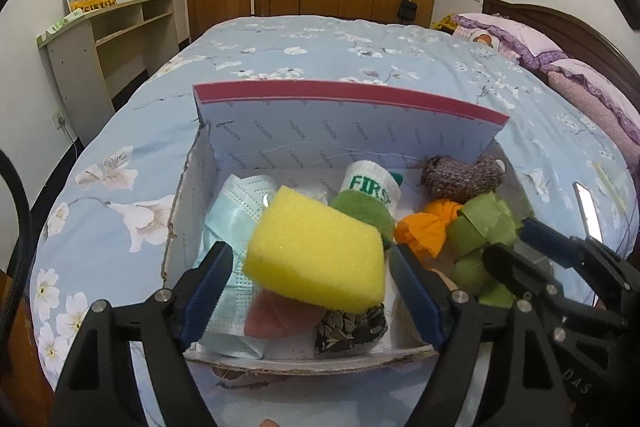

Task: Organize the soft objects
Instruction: 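Open the left tool to drop the yellow sponge while the right tool releases the bow, then withdraw both tools back from the box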

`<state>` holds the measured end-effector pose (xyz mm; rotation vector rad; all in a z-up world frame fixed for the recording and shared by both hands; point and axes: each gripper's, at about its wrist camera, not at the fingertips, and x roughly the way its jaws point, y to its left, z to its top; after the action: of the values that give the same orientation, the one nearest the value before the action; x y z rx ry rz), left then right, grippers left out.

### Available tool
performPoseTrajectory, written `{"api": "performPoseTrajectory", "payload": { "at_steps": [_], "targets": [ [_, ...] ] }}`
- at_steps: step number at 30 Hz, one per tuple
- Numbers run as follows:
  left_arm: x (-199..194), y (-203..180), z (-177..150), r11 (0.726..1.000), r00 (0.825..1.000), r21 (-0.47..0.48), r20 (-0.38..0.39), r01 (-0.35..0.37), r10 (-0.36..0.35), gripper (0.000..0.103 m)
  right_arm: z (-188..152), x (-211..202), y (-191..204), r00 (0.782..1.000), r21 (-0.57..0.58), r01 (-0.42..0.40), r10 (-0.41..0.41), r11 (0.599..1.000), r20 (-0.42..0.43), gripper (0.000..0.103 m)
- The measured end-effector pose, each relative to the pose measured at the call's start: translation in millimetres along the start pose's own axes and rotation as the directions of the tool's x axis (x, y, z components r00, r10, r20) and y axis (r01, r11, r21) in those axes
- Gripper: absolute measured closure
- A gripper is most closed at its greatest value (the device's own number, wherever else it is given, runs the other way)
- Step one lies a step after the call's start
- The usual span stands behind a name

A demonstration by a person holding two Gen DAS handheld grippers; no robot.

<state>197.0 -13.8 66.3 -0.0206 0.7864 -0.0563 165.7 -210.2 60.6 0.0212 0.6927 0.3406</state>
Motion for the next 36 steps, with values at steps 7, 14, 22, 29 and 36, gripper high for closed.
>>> {"api": "performPoseTrajectory", "payload": {
  "at_steps": [7, 14, 22, 29, 36],
  "targets": [
    [-8.2, -0.7, -2.4, 1.000, 1.000, 0.007, 0.000, 0.012, -0.012, 0.018, -0.5, -6.9, 1.9, 1.000, -0.012, 0.003, -0.002, 1.000, 0.010, 0.047],
    [-21.2, 1.2, -5.5, 1.000, 1.000, -0.004, 0.010, 0.011, -0.011, 0.018, -1.9, -17.9, 5.6, 1.000, -0.010, -0.003, 0.003, 1.000, 0.023, 0.047],
    [-42.2, 2.6, -14.2, 1.000, 1.000, -0.006, 0.022, 0.018, -0.018, 0.018, -7.1, -32.3, 8.5, 0.999, 0.001, -0.002, 0.002, 1.000, 0.036, 0.047],
    [-56.4, 2.6, -26.0, 0.999, 0.999, -0.020, 0.021, 0.027, -0.027, 0.018, -16.0, -46.8, 15.0, 0.999, 0.005, -0.008, 0.007, 1.000, 0.036, 0.047],
    [-61.7, 1.1, -39.7, 0.999, 0.999, -0.028, 0.003, 0.033, -0.033, 0.018, -31.0, -53.3, 23.5, 1.000, -0.004, -0.014, 0.014, 1.000, 0.013, 0.047]
  ]
}}
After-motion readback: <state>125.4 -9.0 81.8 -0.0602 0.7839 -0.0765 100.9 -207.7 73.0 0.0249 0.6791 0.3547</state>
